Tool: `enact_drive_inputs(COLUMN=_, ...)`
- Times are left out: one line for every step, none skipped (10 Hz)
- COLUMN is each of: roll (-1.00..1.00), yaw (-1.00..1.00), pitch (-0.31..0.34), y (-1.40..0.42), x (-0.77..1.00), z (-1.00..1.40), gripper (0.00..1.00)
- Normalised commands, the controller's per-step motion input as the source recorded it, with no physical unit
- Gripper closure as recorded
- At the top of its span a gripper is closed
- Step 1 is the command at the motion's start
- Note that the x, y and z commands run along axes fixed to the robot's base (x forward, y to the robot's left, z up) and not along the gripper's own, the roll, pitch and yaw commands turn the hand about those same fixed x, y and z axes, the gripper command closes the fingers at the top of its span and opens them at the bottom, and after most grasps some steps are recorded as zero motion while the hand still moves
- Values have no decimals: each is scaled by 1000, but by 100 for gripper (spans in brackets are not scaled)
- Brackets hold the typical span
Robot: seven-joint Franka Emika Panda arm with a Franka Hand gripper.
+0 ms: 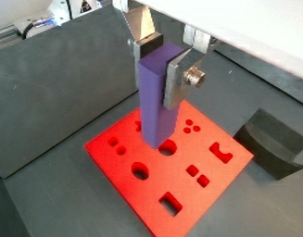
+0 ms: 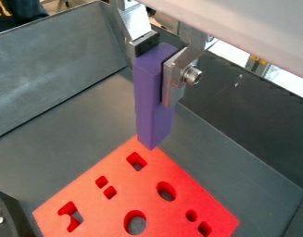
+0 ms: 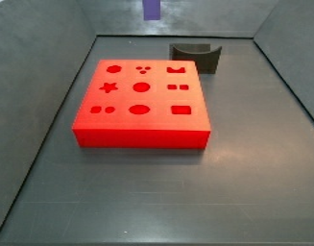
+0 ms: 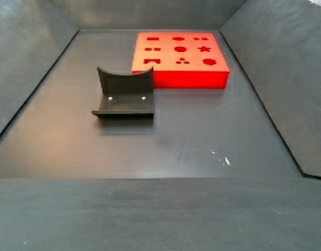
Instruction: Insert the rectangle object.
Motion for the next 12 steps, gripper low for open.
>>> enact_drive_inputs(roll=-97, yaw=-123, pitch=-143, y=0, x=54, z=-86, gripper=100)
enact_drive_inputs(roll=-49, yaw=-271, pitch=-170, y=-9, x=-91, z=-226, gripper=100)
enact_drive_inputs(roll=0, yaw=-817, pitch=0, y=69, x=-69, z=-417, gripper=100)
enact_drive_inputs(roll=0, yaw=-877, pitch=27, y=46, x=-163, z=-531, gripper=100)
enact_drive_inputs(roll=0, yaw=-597, pitch=-33, y=0, x=-91, z=-406, gripper=100)
enact_drive_inputs(roll=0, yaw=-534, pitch=-100, y=0, x=-26, z=-606, gripper=100)
enact_drive_inputs(roll=0, yaw=-366, pitch=-169, y=0, x=-160, z=-571, gripper=100)
enact_drive_inputs(roll=0, yaw=-157, pitch=-184, y=0, x=-354, z=-431, gripper=100)
enact_drive_inputs(roll=37, yaw=-623, pitch=-117, y=-106, x=0, z=-294, gripper=100)
enact_drive_inputs(roll=61, yaw=-794, pitch=-206, y=-180, x=129, z=-129, gripper=100)
enact_drive_inputs(roll=109, yaw=-760, pitch=-334, y=-77, x=149, z=-200, gripper=100)
enact_drive_inputs(roll=80, yaw=-834, pitch=-277, y=-17, x=131, z=-91, gripper=100)
